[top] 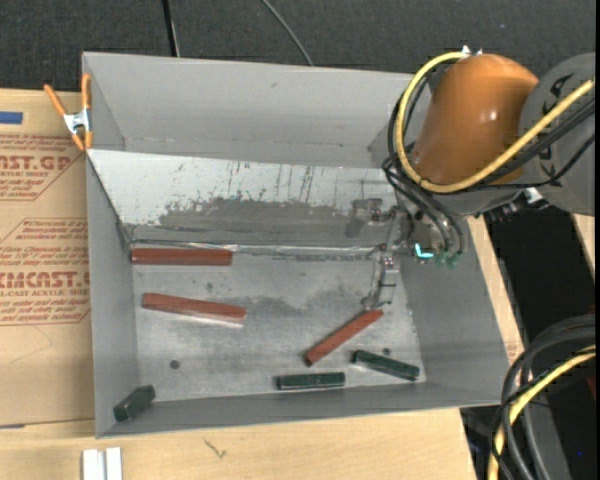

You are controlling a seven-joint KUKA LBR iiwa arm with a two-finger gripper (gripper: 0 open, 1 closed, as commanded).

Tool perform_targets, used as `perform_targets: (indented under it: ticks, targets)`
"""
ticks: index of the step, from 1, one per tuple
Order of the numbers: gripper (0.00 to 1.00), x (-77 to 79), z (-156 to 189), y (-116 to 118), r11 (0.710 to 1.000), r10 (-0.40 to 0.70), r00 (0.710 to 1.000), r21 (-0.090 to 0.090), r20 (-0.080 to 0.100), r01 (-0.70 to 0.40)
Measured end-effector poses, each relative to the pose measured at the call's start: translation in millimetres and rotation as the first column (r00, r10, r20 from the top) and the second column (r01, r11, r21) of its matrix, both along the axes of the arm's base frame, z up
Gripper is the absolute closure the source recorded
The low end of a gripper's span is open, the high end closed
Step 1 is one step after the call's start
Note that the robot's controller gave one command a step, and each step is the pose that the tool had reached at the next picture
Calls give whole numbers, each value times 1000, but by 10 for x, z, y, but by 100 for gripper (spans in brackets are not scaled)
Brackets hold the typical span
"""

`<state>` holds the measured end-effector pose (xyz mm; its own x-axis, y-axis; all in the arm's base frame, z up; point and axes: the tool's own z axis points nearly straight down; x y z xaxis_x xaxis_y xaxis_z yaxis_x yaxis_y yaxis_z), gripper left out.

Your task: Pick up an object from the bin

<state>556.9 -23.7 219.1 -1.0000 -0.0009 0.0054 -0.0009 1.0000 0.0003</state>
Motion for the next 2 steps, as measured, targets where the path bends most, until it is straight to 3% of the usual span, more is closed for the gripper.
perform_targets:
  ticks: [1,2]
  targets:
    - [0,16,38,0,1000,0,1000,0,7,0]
    - [0,-95,-204,-24,997,76,997,-1,14,-76]
